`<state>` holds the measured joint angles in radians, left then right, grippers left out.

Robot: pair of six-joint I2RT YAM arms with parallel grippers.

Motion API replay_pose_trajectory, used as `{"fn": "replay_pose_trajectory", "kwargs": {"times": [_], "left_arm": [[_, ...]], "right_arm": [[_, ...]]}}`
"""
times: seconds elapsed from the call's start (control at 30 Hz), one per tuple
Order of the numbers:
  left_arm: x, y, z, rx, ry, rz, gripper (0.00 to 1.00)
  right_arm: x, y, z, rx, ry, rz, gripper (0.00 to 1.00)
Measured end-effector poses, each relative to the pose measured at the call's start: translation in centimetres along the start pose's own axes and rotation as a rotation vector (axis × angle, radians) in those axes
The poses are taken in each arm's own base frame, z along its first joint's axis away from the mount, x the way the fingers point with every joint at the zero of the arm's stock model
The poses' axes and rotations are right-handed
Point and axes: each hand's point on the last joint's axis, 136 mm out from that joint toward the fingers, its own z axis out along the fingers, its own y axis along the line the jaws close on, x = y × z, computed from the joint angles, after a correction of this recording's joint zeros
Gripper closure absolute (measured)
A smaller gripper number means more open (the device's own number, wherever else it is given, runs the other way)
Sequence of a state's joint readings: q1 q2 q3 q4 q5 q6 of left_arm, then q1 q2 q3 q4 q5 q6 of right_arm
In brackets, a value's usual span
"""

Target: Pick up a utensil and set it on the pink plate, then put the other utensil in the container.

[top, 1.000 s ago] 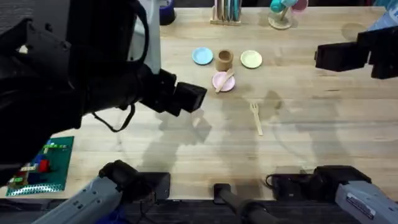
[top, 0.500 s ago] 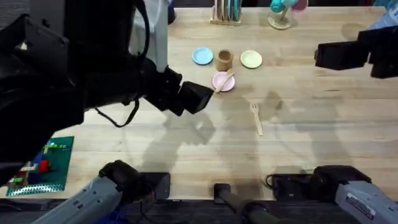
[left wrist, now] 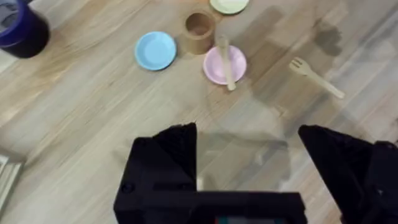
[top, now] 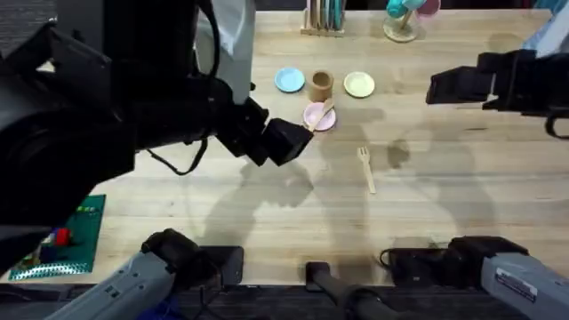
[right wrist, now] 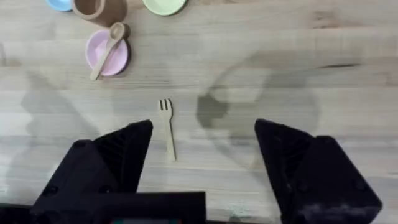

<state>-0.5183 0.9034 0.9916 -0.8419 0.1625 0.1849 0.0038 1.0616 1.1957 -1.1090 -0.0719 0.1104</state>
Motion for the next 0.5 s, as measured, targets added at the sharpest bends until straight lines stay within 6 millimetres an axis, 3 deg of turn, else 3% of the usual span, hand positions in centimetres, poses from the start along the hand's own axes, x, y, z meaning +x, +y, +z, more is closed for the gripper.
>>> {"fn": "replay_pose_trajectory", "kwargs": {"times": [0.33, 0.5], "left_arm": [[-0.3, 0.6, 0.1, 0.044, -0.041, -0.001, 0.007], [-0.5, 0.7, 0.1, 0.053, -0.054, 0.009, 0.008]], "right_arm": [[1.0, 1.9, 2.3, 0.004, 0.101, 0.001, 0.018], [2.9, 3.2, 4.2, 0.014, 0.143, -0.022, 0.005]]}}
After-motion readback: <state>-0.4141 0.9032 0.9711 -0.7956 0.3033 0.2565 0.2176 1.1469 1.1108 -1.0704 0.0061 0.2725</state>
